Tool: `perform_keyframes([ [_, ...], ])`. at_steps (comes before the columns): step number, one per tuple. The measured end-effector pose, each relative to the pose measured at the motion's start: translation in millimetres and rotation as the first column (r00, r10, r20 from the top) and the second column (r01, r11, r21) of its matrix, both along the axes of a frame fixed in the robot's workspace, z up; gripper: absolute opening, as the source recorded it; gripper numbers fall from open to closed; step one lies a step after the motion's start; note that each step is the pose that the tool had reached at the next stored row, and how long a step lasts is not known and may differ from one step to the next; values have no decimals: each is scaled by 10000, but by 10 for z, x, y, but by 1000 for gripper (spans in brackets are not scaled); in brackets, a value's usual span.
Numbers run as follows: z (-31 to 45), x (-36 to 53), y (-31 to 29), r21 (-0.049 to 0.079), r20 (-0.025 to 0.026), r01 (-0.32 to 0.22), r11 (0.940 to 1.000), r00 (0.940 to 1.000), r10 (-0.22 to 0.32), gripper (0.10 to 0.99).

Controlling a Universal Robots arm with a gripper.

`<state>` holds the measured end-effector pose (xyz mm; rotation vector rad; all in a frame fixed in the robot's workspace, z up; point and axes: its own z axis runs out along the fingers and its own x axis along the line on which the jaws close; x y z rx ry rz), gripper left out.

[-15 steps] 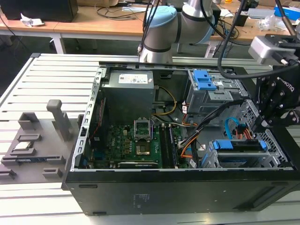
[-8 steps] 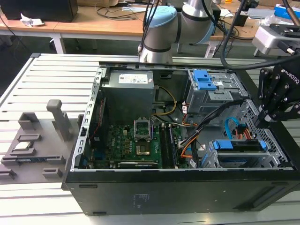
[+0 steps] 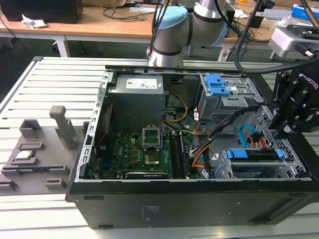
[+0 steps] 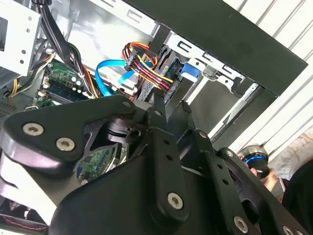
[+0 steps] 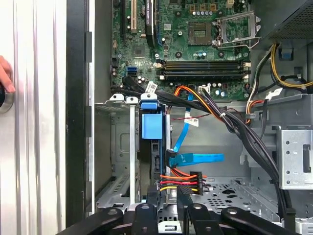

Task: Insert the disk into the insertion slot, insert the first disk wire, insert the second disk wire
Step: 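Insert the second disk wire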

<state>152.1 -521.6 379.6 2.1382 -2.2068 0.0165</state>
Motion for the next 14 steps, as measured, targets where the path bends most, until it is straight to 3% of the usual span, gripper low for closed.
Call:
perform_keyframes([
  [3, -9, -12, 11, 0, 0, 0, 10000, 10000, 0, 302],
  [14, -79, -296, 38, -3, 0, 0, 10000, 10000, 0, 302],
])
